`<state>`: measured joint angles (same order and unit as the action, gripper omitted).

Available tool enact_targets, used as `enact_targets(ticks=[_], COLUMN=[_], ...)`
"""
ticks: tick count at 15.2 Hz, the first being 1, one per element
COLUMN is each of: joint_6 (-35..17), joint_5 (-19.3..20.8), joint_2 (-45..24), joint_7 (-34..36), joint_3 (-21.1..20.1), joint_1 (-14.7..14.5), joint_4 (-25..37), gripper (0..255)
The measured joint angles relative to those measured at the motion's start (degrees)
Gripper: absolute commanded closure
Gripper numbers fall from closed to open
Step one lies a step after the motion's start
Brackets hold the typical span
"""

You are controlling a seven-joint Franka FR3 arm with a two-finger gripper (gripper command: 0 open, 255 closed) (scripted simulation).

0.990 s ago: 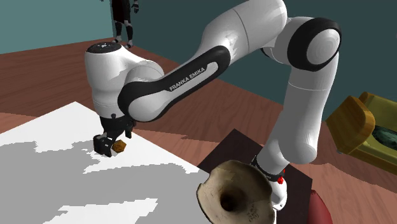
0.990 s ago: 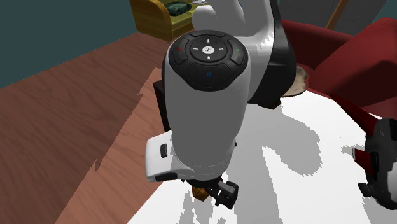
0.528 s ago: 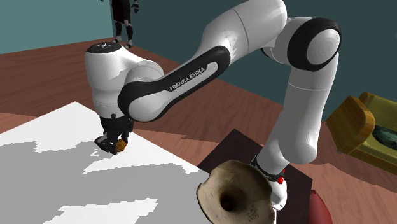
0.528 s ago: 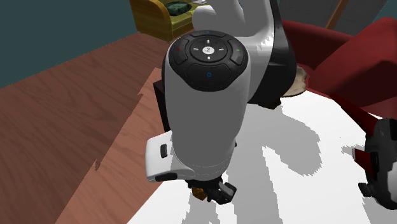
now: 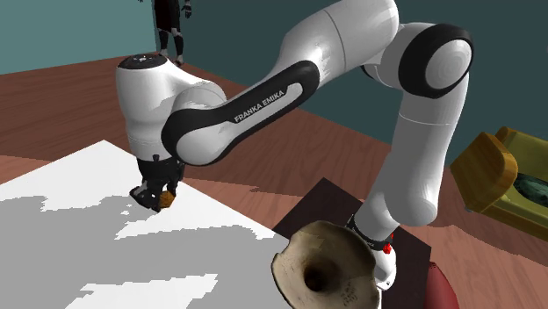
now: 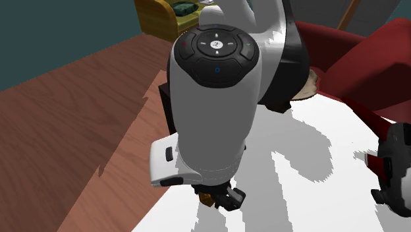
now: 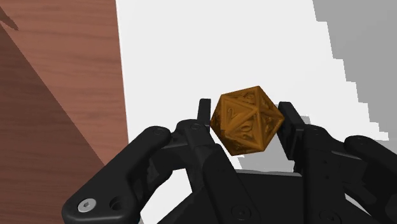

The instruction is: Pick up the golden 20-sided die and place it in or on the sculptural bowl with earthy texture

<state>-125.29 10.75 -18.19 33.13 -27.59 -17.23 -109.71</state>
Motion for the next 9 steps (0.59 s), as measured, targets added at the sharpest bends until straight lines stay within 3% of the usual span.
enact_targets(ticks=[9], joint_6=[5.64], joint_5=[-2.01], joint_2=[3.01], joint_7=[-1.44], joint_3=[-0.72], joint_1=[0.59], joint_4=[3.05], gripper=[255])
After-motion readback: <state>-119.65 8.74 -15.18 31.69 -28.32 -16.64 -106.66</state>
